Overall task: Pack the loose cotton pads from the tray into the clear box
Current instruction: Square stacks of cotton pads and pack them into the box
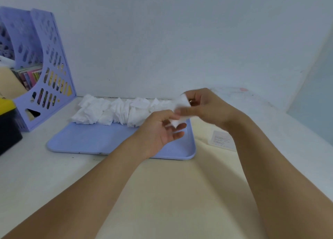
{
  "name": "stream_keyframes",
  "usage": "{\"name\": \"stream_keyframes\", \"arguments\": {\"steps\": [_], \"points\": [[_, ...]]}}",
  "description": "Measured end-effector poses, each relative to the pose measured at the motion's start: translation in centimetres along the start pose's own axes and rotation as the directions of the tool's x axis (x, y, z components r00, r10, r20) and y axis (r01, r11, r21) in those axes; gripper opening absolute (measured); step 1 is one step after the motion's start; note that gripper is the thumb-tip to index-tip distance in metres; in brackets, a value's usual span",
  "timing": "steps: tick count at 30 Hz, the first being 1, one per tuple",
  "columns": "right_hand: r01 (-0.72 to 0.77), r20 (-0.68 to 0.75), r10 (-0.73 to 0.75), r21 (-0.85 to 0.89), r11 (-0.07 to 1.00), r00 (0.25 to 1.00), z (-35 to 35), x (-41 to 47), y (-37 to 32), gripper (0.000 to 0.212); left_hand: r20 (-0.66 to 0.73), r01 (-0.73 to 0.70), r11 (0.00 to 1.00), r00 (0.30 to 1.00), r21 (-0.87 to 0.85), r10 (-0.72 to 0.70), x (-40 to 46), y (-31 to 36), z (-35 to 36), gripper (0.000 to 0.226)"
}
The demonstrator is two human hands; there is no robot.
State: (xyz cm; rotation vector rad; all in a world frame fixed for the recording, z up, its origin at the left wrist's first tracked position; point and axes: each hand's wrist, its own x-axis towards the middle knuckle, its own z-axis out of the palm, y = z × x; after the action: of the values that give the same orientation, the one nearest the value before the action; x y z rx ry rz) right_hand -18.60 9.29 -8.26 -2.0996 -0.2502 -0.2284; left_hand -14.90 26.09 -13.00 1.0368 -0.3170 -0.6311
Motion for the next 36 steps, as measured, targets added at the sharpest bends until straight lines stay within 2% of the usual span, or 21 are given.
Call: {"name": "stream_keyframes", "arguments": {"steps": [1,2,3,4,5,7,9,11,13,15,17,22,25,28,33,36], "points": [[-0.029,-0.087,0.035,0.065,0.997,0.996,-0.4,0.0,0.0,0.021,-0.094,-0.095,0.984,0.989,0.147,0.11,0.3,-0.3,0.0,0.03],[-0.07,-0.171,0.095,0.143,0.987,0.981,-1.3,-0.4,0.0,0.024,-0.143,-0.19,0.908,0.955,0.374,0.258,0.4,-0.6,0.3,0.035],[-0.114,-0.241,0.16,0.194,0.974,0.957,-2.4,-0.6,0.2,0.027,-0.105,-0.273,0.761,0.908,0.589,0.406,0.5,-0.9,0.5,0.043],[-0.17,-0.295,0.221,0.189,0.967,0.929,-3.7,-1.0,0.5,0.029,0.005,-0.344,0.587,0.866,0.733,0.501,0.6,-1.1,0.6,0.05],[-0.243,-0.336,0.275,0.134,0.961,0.901,-5.3,-1.6,1.1,0.03,0.138,-0.398,0.434,0.844,0.808,0.518,0.7,-1.4,1.2,0.053],[-0.413,-0.365,0.388,0.012,0.911,0.846,-8.2,-2.8,2.4,0.028,0.354,-0.46,0.177,0.833,0.87,0.424,1.2,-1.6,2.4,0.058],[-0.553,-0.383,0.51,-0.002,0.833,0.77,-10.9,-3.9,3.3,0.027,0.458,-0.47,-0.023,0.848,0.883,0.265,2.2,-2.2,4.1,0.061],[-0.633,-0.378,0.604,0.058,0.772,0.702,-12.5,-4.6,3.8,0.03,0.476,-0.46,-0.133,0.867,0.878,0.146,3.4,-2.9,5.1,0.05],[-0.688,-0.377,0.646,0.03,0.725,0.664,-13.4,-5.3,3.9,0.026,0.467,-0.435,-0.217,0.876,0.874,0.122,4.6,-4.0,6.0,0.033],[-0.728,-0.372,0.654,-0.095,0.679,0.659,-13.3,-5.4,4.0,0.019,0.444,-0.402,-0.242,0.883,0.883,0.154,5.2,-5.1,6.3,0.046],[-0.745,-0.375,0.651,-0.22,0.63,0.66,-13.1,-5.4,4.2,0.021,0.444,-0.402,-0.214,0.871,0.89,0.212,5.0,-6.1,6.4,0.054],[-0.706,-0.361,0.607,-0.401,0.584,0.708,-11.7,-4.2,5.3,0.041,0.455,-0.438,-0.125,0.833,0.89,0.315,3.4,-7.2,5.5,0.053],[-0.679,-0.415,0.539,-0.501,0.537,0.733,-10.4,-3.4,5.5,0.047,0.445,-0.445,-0.079,0.832,0.892,0.33,3.2,-7.4,5.0,0.048],[-0.67,-0.483,0.468,-0.596,0.443,0.74,-10.2,-3.0,5.8,0.05,0.438,-0.44,-0.072,0.838,0.895,0.325,3.3,-7.4,4.9,0.047],[-0.691,-0.542,0.432,-0.604,0.396,0.721,-10.8,-3.6,6.7,0.045,0.432,-0.434,-0.067,0.843,0.898,0.32,3.5,-7.3,4.9,0.048],[-0.719,-0.559,0.453,-0.558,0.415,0.695,-11.0,-4.0,7.5,0.043,0.428,-0.436,-0.056,0.84,0.898,0.332,3.7,-7.4,4.9,0.049]]}}
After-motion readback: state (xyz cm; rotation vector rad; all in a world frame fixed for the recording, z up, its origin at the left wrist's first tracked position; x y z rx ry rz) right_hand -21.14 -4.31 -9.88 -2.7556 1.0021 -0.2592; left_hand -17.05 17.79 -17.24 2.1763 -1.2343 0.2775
